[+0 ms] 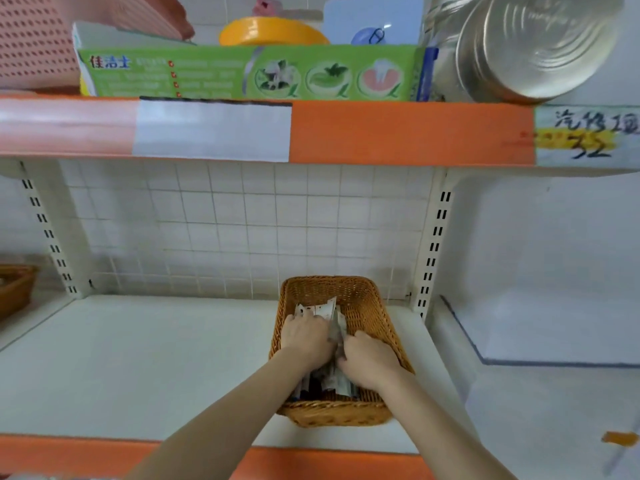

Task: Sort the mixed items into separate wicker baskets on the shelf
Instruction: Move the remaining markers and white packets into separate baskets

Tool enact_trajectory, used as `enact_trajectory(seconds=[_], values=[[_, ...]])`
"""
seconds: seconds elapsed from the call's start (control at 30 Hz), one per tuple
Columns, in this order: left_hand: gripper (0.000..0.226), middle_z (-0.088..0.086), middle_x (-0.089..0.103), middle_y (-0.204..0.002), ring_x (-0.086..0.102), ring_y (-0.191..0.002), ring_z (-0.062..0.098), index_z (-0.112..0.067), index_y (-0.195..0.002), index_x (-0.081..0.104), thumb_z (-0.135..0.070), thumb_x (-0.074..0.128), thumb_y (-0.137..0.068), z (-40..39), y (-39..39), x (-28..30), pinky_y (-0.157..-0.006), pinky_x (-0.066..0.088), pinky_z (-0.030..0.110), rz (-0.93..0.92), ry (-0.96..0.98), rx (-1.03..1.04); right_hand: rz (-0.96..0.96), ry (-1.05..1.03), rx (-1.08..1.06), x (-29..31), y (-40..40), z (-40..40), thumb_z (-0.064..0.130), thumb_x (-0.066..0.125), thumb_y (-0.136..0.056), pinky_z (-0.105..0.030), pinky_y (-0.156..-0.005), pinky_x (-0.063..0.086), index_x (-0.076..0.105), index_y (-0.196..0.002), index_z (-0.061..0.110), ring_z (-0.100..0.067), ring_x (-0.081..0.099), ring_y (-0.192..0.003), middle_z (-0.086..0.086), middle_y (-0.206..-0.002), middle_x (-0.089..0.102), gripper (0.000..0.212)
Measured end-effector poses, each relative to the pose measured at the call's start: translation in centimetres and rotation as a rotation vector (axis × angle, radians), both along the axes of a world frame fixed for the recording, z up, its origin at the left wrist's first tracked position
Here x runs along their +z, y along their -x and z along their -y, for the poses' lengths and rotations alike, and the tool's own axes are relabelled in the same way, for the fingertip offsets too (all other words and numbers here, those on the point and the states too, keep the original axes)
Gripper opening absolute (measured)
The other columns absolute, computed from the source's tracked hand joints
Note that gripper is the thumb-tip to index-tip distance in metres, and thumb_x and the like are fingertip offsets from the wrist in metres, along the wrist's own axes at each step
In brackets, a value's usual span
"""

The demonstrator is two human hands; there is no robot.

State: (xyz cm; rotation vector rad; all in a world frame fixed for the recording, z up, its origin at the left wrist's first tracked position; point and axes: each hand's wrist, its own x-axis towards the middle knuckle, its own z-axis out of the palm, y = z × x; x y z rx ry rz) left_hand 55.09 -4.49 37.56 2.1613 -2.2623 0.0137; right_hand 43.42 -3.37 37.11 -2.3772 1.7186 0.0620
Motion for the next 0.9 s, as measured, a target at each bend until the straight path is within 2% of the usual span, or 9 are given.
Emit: enact_trajectory(seconds=[0.17, 0.3, 0.47, 0.53, 0.6, 0.8, 0.9], values=[[0.033, 0.013, 0.059, -0.120, 0.058, -0.111, 0.030, -0.007, -0.120, 0.051, -0.026, 0.048, -0.094, -0.3, 0.0, -0.1, -0.085, 0.045, 0.035, -0.115, 0.052, 0.007, 0.004, 0.016, 0.001, 0.1, 0.1, -0.1, 0.027, 0.049, -0.095, -0.039, -0.086, 0.046, 0.054, -0.122, 0.008, -0.033, 0.056, -0.110, -0.013, -0.122, 0.052, 0.034], [0.026, 0.012, 0.062, -0.112, 0.060, -0.102, 0.031, -0.009, -0.116, 0.049, -0.025, 0.041, -0.098, 0.1, -0.1, -0.3, -0.072, 0.041, 0.033, -0.241, 0.110, 0.027, 0.032, 0.045, -0.017, 0.0, 0.2, 0.0, 0.024, 0.048, -0.096, -0.037, -0.081, 0.043, 0.052, -0.121, 0.006, -0.035, 0.055, -0.109, -0.014, -0.123, 0.051, 0.031], [0.026, 0.015, 0.061, -0.112, 0.059, -0.101, 0.034, -0.008, -0.118, 0.045, -0.025, 0.035, -0.102, 0.1, -0.1, -0.3, -0.070, 0.039, 0.034, -0.315, 0.134, 0.002, 0.138, 0.094, -0.094, 0.1, 0.3, -0.1, 0.020, 0.045, -0.099, -0.037, -0.079, 0.044, 0.039, -0.132, 0.004, -0.036, 0.056, -0.109, -0.016, -0.131, 0.037, 0.037], [0.025, 0.016, 0.060, -0.111, 0.059, -0.101, 0.035, -0.007, -0.118, 0.044, -0.025, 0.035, -0.102, -0.1, 0.0, -0.2, -0.069, 0.039, 0.036, -0.305, 0.119, -0.006, 0.198, 0.103, -0.113, 0.2, 0.4, -0.2, 0.018, 0.044, -0.100, -0.034, -0.074, 0.044, 0.038, -0.131, 0.005, -0.033, 0.058, -0.103, -0.015, -0.130, 0.035, 0.035], [0.023, 0.016, 0.060, -0.109, 0.059, -0.098, 0.036, -0.007, -0.118, 0.042, -0.022, 0.034, -0.102, -0.2, 0.1, 0.2, -0.068, 0.040, 0.036, -0.286, 0.121, 0.011, 0.260, 0.104, -0.135, 0.3, 0.5, -0.2, 0.018, 0.043, -0.101, -0.035, -0.077, 0.046, 0.039, -0.131, 0.005, -0.031, 0.057, -0.101, -0.014, -0.130, 0.034, 0.033], [0.015, 0.015, 0.062, -0.096, 0.059, -0.084, 0.032, -0.006, -0.112, 0.041, -0.012, 0.036, -0.098, -1.4, -0.7, 2.0, -0.063, 0.042, 0.036, -0.293, 0.193, 0.063, 0.432, 0.177, -0.137, 1.5, 0.7, -0.5, 0.015, 0.038, -0.102, -0.032, -0.086, 0.042, 0.044, -0.135, 0.005, -0.029, 0.054, -0.108, -0.015, -0.134, 0.037, 0.035], [0.021, 0.015, 0.063, -0.095, 0.061, -0.084, 0.031, -0.006, -0.118, 0.041, -0.014, 0.034, -0.100, -2.6, -2.3, 2.8, -0.064, 0.046, 0.037, -0.337, 0.221, 0.117, 0.512, 0.176, -0.098, 2.2, -0.1, -0.7, 0.015, 0.038, -0.102, -0.028, -0.078, 0.038, 0.043, -0.136, 0.006, -0.023, 0.050, -0.103, -0.013, -0.128, 0.045, 0.036]])
